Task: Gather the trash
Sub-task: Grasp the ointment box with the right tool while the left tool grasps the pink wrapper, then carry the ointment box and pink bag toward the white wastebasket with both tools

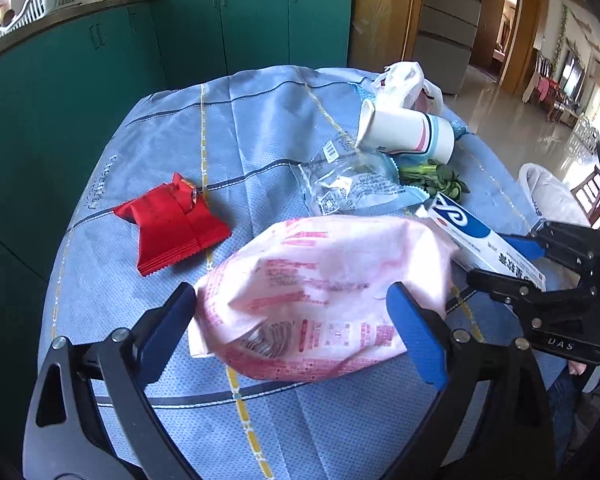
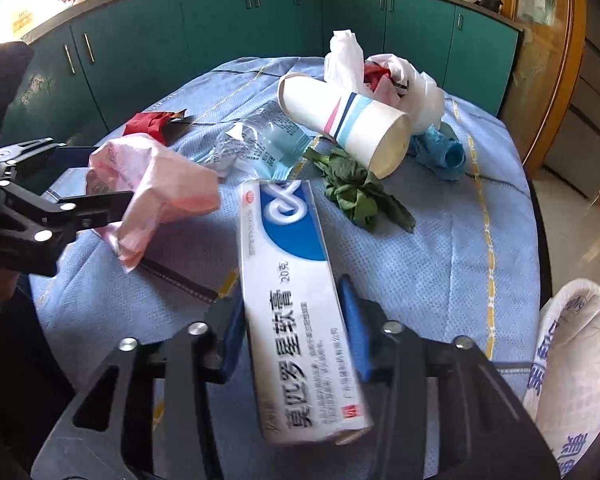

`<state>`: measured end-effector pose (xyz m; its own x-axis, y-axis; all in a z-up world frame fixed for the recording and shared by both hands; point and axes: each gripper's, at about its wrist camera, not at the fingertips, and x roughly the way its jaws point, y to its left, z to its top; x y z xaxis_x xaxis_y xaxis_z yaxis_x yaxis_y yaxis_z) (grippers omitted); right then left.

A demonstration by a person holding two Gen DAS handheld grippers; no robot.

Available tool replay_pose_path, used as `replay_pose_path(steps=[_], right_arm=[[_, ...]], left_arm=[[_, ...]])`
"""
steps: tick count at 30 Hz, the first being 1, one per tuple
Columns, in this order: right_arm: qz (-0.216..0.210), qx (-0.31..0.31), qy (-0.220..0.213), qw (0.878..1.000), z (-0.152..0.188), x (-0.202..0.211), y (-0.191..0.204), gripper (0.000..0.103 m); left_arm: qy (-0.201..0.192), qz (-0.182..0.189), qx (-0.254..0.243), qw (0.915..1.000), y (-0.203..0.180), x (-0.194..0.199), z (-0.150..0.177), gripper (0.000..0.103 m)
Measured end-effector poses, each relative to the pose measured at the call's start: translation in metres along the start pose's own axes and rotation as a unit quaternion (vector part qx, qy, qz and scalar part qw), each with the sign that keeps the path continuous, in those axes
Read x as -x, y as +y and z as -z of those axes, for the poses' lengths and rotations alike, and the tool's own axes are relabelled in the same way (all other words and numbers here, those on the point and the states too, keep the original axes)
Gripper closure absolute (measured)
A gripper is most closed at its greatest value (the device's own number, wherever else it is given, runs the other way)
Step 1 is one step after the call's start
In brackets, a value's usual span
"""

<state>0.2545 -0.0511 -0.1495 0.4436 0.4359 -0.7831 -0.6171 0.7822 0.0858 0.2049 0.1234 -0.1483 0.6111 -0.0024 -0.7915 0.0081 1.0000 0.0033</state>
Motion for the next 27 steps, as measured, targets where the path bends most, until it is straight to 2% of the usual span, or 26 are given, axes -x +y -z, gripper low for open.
replay_pose_path(steps=[1,4,7,8,10,11,14,16,17,19,24,27], right_arm=[[0.003,-0.006,0.000,1.000,0.003,0.002,-0.002,0.059],[0.017,-0.023,0.006,1.000,0.011,0.010,-0.013,0.060],[0.033,-0.054,0.005,0.998,0.017,0.021,-0.031,0.060],[0.040,-0.067,0.005,0.997,0.019,0.024,-0.038,0.059],[0.038,-0.080,0.009,0.996,0.022,0.026,-0.047,0.059],[0.038,-0.083,0.010,0.996,0.024,0.027,-0.050,0.059],[0.041,-0.085,0.007,0.996,0.027,0.030,-0.053,0.047],[0.044,-0.079,0.002,0.996,0.026,0.030,-0.050,0.039],[0.046,-0.075,-0.001,0.996,0.024,0.031,-0.046,0.036],[0.049,-0.070,-0.001,0.996,0.023,0.029,-0.043,0.035],[0.060,-0.069,0.005,0.996,0.020,0.020,-0.045,0.035],[0.059,-0.068,0.005,0.996,0.019,0.019,-0.044,0.035]], left_arm=[[-0.002,0.005,0.009,0.9999,0.003,0.001,0.000,0.020],[-0.002,0.019,0.036,0.9992,0.013,0.003,-0.001,0.037],[0.002,0.060,0.051,0.9969,0.017,0.007,0.000,0.042],[0.002,0.075,0.045,0.9962,0.016,0.007,0.000,0.042],[0.007,0.122,0.002,0.9925,0.001,0.012,0.003,0.040],[0.000,0.130,-0.022,0.9913,-0.007,0.016,0.005,0.040],[-0.041,0.126,-0.054,0.9897,-0.019,0.032,0.007,0.033],[-0.073,0.102,-0.049,0.9909,-0.018,0.039,0.004,0.019],[-0.084,0.089,-0.047,0.9913,-0.017,0.041,0.001,0.016],[-0.097,0.075,-0.045,0.9914,-0.020,0.037,-0.010,0.013],[-0.038,0.118,-0.097,0.9875,-0.045,0.006,-0.031,0.011],[0.015,0.150,-0.128,0.9803,-0.062,-0.014,-0.028,0.011]])
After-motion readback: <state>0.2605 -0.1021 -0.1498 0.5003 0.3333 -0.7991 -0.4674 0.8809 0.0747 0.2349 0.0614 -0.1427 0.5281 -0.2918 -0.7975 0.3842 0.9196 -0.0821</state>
